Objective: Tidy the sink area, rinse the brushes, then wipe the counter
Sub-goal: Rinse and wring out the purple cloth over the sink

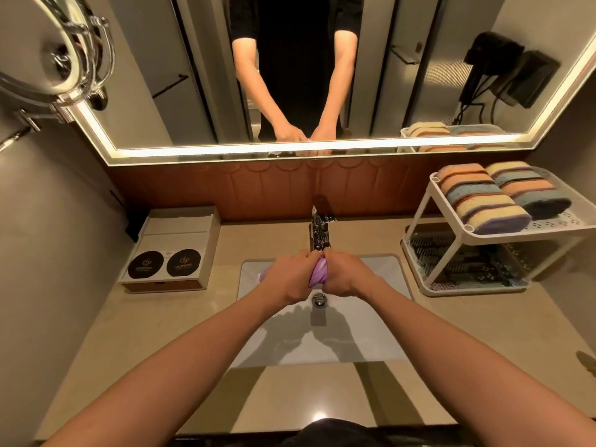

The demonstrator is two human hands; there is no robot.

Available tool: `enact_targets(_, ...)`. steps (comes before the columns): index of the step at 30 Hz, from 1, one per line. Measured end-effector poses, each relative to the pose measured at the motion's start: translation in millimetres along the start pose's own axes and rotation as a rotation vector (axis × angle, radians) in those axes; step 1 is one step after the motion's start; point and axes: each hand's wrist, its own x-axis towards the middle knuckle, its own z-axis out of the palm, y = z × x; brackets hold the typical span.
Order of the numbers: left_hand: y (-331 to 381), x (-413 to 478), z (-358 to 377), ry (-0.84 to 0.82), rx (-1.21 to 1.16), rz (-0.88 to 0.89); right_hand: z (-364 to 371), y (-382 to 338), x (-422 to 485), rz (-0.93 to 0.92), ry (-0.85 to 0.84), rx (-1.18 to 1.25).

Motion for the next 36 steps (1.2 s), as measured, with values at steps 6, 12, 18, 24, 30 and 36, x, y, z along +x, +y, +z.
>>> enact_targets(6,-17.5,2.6,-12.4,-0.114,-0.83,-0.378,12.0,7.7,-17.3,-0.212,0.438,0.155)
enact_targets(12,-9.2,-0.8,-41.3,-0.478,-1.165,-0.277,17.5,24.9,-21.5,-0.442,0.549,-0.107)
enact_targets(18,9.6,3.5,-29.0,-0.255,-0.646,-0.14,10.5,19.6,-12.0,-0.397,0.575,-0.05)
enact_targets(24,2.7,3.5,-14.8,-0.103,-0.286,-0.108,6.1,4.8,-5.4,-0.196,0.325,-0.137)
enact_targets(30,-2.0,3.2,-1.8,-0.085,-0.118,-0.026,11.4,1.3,-4.7,-0.136,0.271,-0.128)
enact_targets(36,-11.4,5.7,6.8,0.006,-0.005,-0.008,12.9,-4.4,1.1,-0.141,0.253,-0.13)
